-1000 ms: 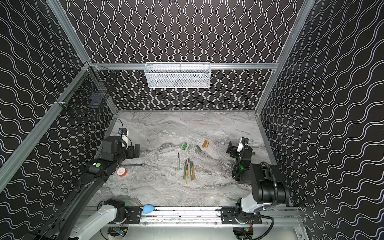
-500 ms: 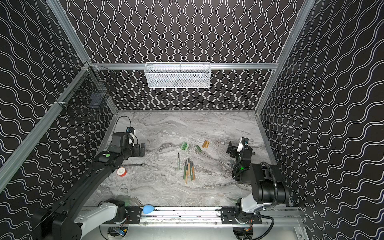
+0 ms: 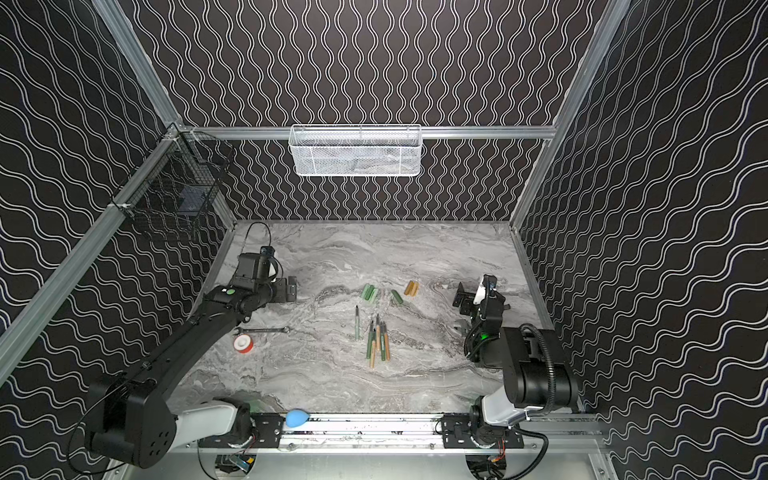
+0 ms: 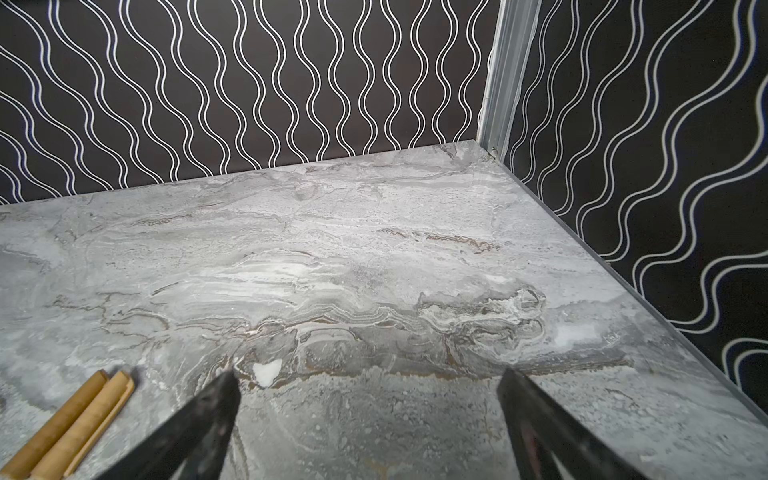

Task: Insert the pens into the pen caps
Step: 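Raise the left arm and swing its gripper toward the pens and caps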

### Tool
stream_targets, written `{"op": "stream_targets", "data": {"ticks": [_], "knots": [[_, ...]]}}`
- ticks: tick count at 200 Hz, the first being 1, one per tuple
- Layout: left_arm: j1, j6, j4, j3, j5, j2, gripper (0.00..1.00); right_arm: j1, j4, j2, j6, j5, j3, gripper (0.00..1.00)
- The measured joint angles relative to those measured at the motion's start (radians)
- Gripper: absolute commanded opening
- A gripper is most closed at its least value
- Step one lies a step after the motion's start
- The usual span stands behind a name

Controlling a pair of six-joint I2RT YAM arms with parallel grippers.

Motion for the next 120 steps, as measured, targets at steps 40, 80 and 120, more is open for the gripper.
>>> {"op": "stream_targets", "data": {"ticks": [40,80,120], "knots": [[0.000,-0.015,0.073,-0.017,-0.018,0.022,0.99,0.000,0.000,0.000,0.000,0.000,0.000,1.00],[-0.001,-0.018,0.076,0.037,-0.023,0.075,0.99,0.000,0.000,0.000,0.000,0.000,0.000,0.99],[-0.004,-0.018,0.079,-0.002,0.058,-0.005,0.99,0.000,0.000,0.000,0.000,0.000,0.000,1.00]]}}
